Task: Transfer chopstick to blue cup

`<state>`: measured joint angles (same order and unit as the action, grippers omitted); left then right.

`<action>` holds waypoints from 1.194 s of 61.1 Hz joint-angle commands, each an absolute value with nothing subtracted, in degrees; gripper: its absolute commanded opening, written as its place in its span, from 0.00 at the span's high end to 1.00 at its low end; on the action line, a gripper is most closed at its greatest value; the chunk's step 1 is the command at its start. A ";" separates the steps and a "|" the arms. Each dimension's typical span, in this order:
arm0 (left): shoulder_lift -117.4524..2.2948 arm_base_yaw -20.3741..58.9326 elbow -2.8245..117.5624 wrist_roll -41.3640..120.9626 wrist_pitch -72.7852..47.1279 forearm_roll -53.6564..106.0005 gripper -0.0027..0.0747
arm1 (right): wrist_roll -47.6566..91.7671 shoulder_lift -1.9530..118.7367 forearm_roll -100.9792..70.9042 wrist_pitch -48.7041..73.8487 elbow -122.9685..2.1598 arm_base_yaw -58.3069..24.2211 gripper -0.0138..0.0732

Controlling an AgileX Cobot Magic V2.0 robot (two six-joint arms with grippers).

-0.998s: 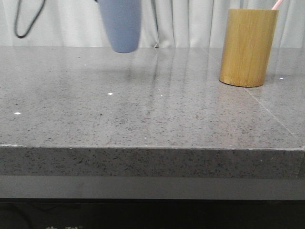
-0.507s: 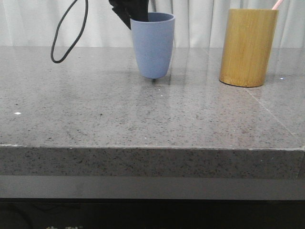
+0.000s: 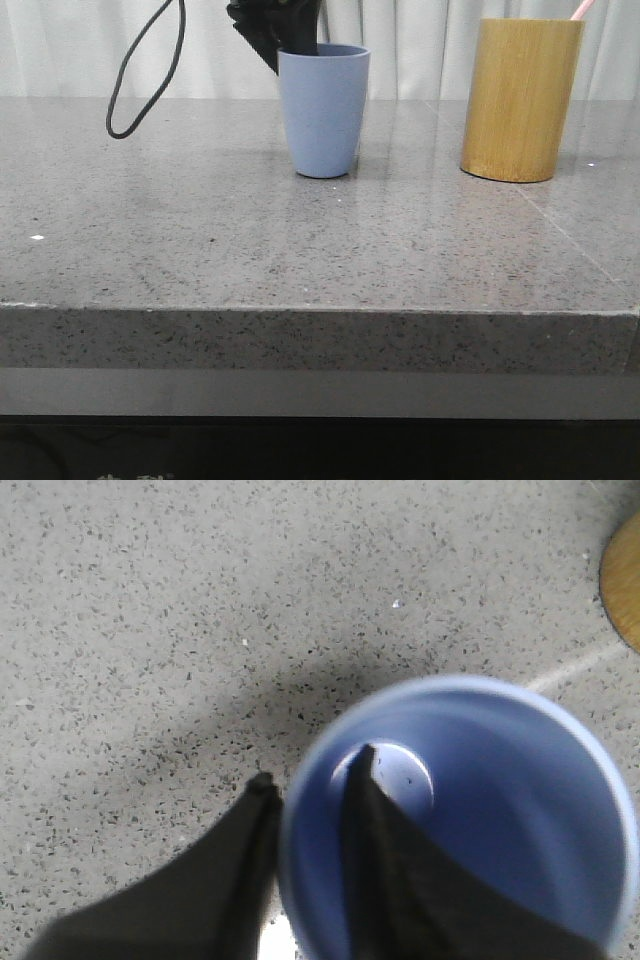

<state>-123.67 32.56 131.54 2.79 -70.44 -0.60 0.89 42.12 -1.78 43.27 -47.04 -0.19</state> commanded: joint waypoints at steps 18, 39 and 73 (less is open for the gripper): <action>-120.06 32.99 135.18 3.02 -69.77 0.00 0.51 | 0.00 44.10 -1.82 39.85 -51.40 2.95 0.13; -113.29 32.99 135.46 3.02 -69.76 0.00 0.51 | 4.51 56.13 -12.82 40.15 -64.37 12.07 0.13; -96.01 32.99 128.18 3.02 -69.14 0.00 0.51 | 23.66 84.12 -46.40 45.34 -83.71 12.02 0.13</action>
<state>-100.73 32.64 128.46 3.11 -72.19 -0.39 21.34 83.19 -41.28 46.27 -79.83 11.69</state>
